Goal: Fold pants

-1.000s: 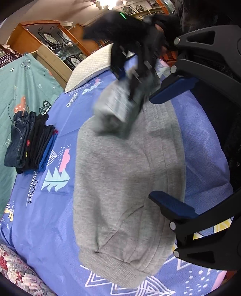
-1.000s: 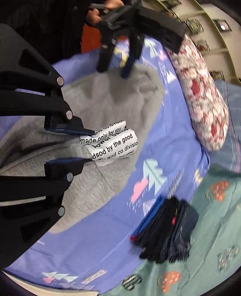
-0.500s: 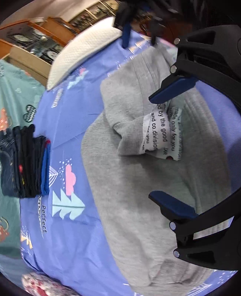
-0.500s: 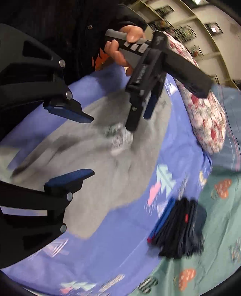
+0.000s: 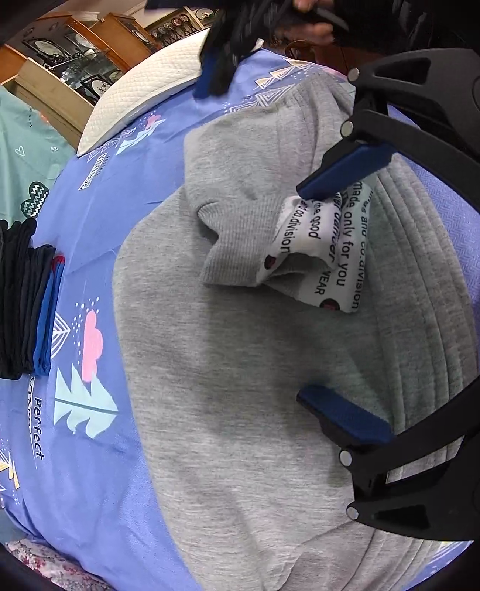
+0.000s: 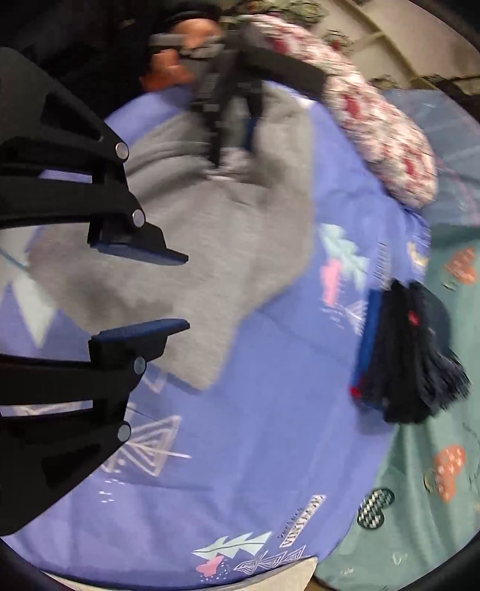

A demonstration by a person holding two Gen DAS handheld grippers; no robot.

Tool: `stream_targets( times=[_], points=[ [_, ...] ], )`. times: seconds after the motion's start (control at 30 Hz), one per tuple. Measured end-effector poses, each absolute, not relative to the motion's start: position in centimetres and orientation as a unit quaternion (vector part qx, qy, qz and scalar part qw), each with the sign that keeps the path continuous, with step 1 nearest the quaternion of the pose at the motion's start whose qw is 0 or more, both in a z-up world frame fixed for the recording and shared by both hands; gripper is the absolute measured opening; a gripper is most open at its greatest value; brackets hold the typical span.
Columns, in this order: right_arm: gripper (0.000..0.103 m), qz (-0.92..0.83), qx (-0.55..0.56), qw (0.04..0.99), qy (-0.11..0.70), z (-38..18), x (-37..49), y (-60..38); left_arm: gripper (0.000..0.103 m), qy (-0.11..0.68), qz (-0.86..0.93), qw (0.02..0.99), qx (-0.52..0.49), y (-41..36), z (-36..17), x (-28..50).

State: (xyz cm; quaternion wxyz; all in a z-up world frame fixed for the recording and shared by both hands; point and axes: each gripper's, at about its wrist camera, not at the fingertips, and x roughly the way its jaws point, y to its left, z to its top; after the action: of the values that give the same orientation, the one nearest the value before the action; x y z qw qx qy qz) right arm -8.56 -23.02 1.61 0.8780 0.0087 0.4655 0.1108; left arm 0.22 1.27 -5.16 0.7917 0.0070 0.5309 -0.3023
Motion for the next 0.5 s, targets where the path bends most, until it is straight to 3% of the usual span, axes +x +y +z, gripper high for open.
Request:
stream_targets(
  times=[0.13, 0.2, 0.3, 0.33, 0.37, 0.5],
  points=[
    [0.037, 0.099, 0.013, 0.823, 0.559, -6.7, -4.4, -22.3, 0.1, 0.527, -0.329, 0.782, -0.055, 3.8, -3.3, -0.3],
    [0.037, 0.097, 0.0, 0.839, 0.535, -6.5, -4.7, -21.8, 0.1, 0.513, -0.335, 0.782, -0.113, 7.6, -1.1, -1.2],
    [0.064, 0.126, 0.072, 0.864, 0.482, -4.1, -5.3, -23.0, 0.101, 0.504, -0.305, 0.785, -0.193, 14.3, 0.9, -2.4],
    [0.082, 0.136, 0.105, 0.877, 0.448, -3.3, -5.7, -23.6, 0.101, 0.504, -0.284, 0.788, -0.211, 16.3, 1.0, -2.8],
    [0.094, 0.134, 0.127, 0.888, 0.421, -2.8, -5.9, -24.3, 0.101, 0.508, -0.257, 0.787, -0.238, 18.6, 0.8, -3.1],
    [0.095, 0.14, 0.19, 0.888, 0.395, -3.9, -4.2, -25.2, 0.101, 0.53, -0.198, 0.76, -0.319, 23.1, -2.2, -3.1]
  ],
)
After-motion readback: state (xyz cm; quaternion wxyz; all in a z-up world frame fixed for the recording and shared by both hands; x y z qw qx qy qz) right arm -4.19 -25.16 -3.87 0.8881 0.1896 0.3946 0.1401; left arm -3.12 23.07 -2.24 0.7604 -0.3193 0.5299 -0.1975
